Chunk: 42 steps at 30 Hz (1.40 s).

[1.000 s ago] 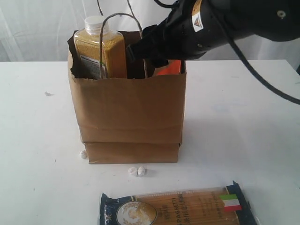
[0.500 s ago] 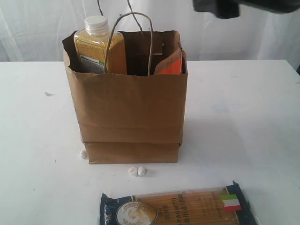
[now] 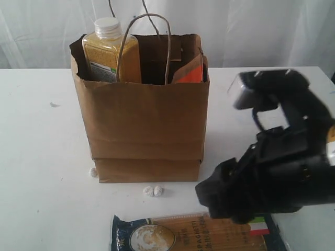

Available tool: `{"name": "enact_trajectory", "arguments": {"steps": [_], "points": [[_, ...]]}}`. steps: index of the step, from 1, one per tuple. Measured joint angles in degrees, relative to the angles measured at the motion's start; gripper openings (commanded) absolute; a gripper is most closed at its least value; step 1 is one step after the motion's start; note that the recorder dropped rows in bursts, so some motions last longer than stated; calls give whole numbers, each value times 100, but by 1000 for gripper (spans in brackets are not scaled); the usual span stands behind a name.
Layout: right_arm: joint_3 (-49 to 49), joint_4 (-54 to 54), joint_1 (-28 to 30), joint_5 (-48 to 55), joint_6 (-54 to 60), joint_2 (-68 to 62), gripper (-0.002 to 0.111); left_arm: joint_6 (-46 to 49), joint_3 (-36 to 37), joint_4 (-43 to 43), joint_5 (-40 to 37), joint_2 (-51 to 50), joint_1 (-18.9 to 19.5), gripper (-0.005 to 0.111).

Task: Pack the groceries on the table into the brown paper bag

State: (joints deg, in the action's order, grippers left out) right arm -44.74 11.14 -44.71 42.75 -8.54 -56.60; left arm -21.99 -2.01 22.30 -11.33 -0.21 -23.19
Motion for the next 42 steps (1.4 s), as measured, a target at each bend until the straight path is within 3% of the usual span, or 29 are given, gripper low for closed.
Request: {"name": "enact_trajectory", "arguments": {"steps": [8, 11, 19, 42], "points": [[398, 100, -575, -1824, 23, -1839, 59, 0, 0, 0, 0, 0, 0, 0], [398, 100, -613, -2598, -141, -2716, 59, 0, 0, 0, 0, 0, 0, 0], [398, 100, -613, -3664, -322, -3537, 55, 0, 0, 0, 0, 0, 0, 0], [-136, 100, -548, -4275, -346, -4813, 51, 0, 0, 0, 0, 0, 0, 0]]}}
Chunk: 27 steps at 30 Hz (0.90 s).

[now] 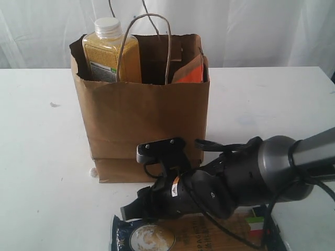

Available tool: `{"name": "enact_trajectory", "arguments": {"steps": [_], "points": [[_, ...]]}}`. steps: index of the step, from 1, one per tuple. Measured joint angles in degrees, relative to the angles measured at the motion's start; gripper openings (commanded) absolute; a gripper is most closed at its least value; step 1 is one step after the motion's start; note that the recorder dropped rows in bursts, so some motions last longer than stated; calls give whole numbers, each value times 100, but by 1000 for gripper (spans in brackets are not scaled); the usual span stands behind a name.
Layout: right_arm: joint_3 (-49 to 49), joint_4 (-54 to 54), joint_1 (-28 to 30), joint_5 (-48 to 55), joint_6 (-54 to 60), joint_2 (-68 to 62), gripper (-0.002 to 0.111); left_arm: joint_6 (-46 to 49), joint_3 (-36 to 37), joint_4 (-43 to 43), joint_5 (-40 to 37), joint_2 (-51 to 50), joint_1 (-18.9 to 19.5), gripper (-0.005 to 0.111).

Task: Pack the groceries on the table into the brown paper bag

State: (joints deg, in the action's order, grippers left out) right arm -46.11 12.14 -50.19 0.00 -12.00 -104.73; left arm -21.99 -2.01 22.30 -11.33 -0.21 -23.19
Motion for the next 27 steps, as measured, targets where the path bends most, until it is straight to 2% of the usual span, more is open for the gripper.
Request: {"name": "enact_trajectory", "arguments": {"steps": [9, 23, 27], "points": [[-120, 0, 290, 0, 0, -102, 49, 0, 0, 0, 0, 0, 0, 0], [-485, -11, 314, 309, 71, -339, 2, 0, 0, 0, 0, 0, 0, 0], [-485, -11, 314, 425, 71, -277, 0, 0, 0, 0, 0, 0, 0, 0]]}}
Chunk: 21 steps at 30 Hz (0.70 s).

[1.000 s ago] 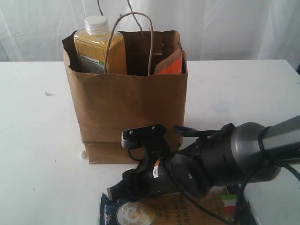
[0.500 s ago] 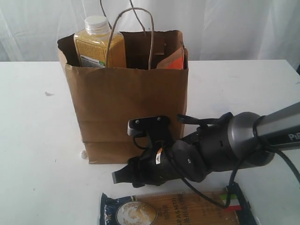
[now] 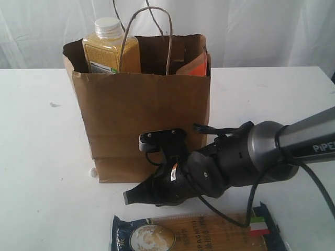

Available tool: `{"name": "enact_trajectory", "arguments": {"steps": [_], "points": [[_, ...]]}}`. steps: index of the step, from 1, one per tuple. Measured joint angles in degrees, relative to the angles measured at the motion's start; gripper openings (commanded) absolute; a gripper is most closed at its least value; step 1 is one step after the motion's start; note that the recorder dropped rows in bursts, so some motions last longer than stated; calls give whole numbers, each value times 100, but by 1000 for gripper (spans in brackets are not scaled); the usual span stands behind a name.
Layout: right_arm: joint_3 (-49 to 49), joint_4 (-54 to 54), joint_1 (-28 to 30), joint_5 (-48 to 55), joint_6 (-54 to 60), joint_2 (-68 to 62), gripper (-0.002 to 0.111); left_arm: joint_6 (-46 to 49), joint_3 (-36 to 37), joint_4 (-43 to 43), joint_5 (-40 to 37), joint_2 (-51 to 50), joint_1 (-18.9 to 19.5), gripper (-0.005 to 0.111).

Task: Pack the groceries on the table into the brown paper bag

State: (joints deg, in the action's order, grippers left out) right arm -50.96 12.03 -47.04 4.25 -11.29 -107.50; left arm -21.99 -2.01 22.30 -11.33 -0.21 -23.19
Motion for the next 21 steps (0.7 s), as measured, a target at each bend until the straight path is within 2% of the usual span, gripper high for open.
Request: {"name": "enact_trajectory", "arguments": {"steps": [11, 21], "points": [[21, -103, -222, 1075, 31, 1028, 0, 0, 0, 0, 0, 0, 0, 0], [21, -573, -533, 1783, -68, 3000, 0, 0, 0, 0, 0, 0, 0, 0]]}}
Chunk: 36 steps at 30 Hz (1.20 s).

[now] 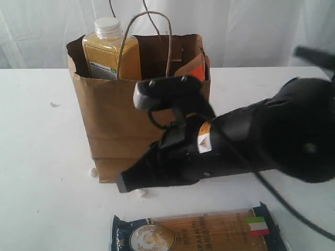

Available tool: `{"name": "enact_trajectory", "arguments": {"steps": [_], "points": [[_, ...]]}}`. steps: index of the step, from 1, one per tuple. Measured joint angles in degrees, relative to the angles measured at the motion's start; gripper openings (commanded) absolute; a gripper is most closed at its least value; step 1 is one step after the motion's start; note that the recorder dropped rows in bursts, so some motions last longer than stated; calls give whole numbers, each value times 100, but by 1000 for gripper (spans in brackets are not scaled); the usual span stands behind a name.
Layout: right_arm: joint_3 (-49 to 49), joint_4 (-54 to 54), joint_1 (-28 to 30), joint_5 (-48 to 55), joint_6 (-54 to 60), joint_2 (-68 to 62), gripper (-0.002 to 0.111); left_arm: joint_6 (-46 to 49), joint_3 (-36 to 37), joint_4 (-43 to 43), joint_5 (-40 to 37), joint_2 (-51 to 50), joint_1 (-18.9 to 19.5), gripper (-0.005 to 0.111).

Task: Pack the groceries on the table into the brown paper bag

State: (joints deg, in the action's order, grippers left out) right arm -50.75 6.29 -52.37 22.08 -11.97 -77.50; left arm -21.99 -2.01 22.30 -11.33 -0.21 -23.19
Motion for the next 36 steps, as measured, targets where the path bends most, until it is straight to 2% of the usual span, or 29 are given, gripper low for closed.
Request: {"name": "enact_trajectory", "arguments": {"steps": [7, 13, 23, 31, 33, 35, 36], "points": [[-62, -2019, 227, 203, -1663, 1494, 0, 0, 0, 0, 0, 0, 0, 0], [-653, -3165, 554, 755, -2515, 1731, 0, 0, 0, 0, 0, 0, 0, 0], [-2178, -3428, 1134, 1074, -2560, 543, 0, 0, 0, 0, 0, 0, 0, 0], [-3117, -3096, 1208, 1427, -1945, -792, 0, 0, 0, 0, 0, 0, 0, 0], [-3394, -3036, 1208, 1703, -1773, -1205, 6, 0, 0, 0, 0, 0, 0, 0], [-3547, -3025, 1208, 1899, -1680, -1476, 24, 0, 0, 0, 0, 0, 0, 0], [-3574, -3015, 1208, 1949, -1632, -1518, 40, 0, 0, 0, 0, 0, 0, 0]]}}
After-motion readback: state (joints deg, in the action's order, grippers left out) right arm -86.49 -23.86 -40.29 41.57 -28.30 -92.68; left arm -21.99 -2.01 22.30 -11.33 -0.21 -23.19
